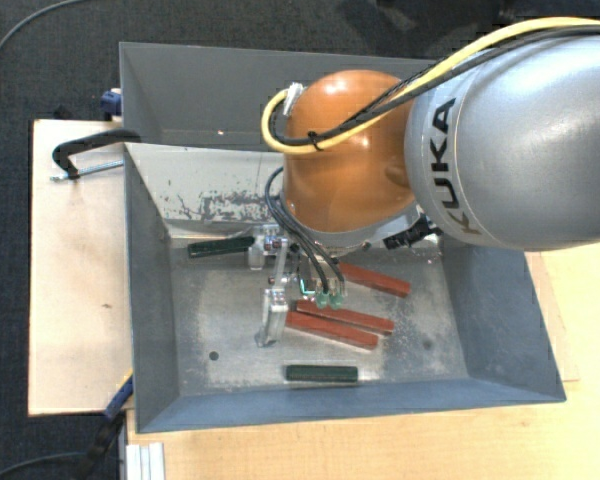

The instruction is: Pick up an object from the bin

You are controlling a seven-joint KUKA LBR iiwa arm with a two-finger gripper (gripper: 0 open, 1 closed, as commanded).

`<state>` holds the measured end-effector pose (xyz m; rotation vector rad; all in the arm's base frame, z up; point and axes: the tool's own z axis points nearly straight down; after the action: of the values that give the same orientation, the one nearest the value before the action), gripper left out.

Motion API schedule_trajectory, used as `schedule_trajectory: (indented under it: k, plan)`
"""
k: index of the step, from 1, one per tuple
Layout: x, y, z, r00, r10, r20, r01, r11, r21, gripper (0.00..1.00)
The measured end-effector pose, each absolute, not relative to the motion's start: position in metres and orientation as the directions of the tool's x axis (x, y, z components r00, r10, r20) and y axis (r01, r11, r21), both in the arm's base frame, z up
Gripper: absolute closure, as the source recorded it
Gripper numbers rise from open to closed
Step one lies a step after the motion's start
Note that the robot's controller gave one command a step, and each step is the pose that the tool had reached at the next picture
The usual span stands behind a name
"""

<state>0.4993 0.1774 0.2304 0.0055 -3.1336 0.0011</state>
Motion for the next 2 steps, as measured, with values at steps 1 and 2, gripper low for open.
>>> schedule_trajectory:
  k: [1,2]
  plan:
    - [0.504,0.079,0.093,-0.99,-0.142,0.008,-0.142,0.99,-0.002,0.0]
    - [0.536,0.026,0.069,-0.981,-0.194,-0.006,-0.194,0.981,-0.002,0.0]
